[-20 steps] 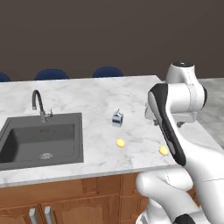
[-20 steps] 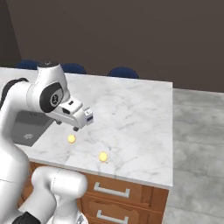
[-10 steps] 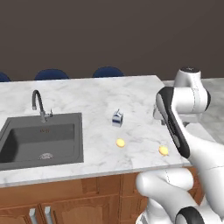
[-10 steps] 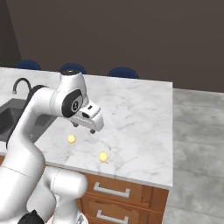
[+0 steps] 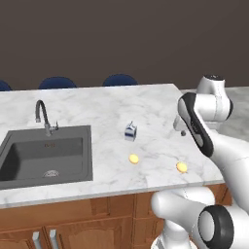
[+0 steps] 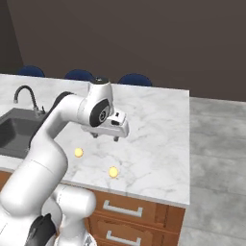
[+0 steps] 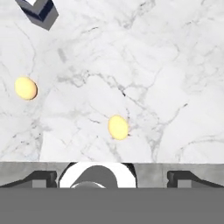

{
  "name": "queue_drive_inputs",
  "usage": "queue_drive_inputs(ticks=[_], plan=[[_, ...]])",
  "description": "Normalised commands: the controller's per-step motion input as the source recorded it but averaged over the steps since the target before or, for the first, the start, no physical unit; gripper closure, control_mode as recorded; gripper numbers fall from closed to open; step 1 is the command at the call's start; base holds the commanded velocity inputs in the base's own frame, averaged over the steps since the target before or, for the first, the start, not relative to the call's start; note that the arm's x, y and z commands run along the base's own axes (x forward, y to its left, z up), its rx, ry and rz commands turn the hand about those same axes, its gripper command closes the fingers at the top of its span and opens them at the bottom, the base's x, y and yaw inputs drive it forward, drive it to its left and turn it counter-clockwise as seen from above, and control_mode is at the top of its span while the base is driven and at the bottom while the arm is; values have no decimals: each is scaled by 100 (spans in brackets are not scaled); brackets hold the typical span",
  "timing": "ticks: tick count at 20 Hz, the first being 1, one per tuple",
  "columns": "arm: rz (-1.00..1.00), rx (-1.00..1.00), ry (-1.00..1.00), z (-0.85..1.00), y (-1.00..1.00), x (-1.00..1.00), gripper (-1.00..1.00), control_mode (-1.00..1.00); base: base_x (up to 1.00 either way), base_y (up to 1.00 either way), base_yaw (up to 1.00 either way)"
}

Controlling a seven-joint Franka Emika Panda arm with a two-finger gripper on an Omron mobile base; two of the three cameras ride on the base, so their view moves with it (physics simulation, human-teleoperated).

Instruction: Gather the eggs and milk located in the vicinity of the sink area and place them right next to the bowl.

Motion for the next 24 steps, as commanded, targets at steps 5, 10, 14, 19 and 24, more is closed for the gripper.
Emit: queue_drive_inputs(ticks=[5, 10, 14, 19, 24], plan=[[1, 0, 18, -48, 0, 0, -100, -100, 0, 0, 0], [1, 0, 12, -80, 0, 0, -100, -100, 0, 0, 0], [4, 0, 0, -66, 0, 0, -100, -100, 0, 0, 0], [5, 0, -1, -57, 0, 0, -100, -100, 0, 0, 0], [6, 0, -4, -38, 0, 10, -100, -100, 0, 0, 0]])
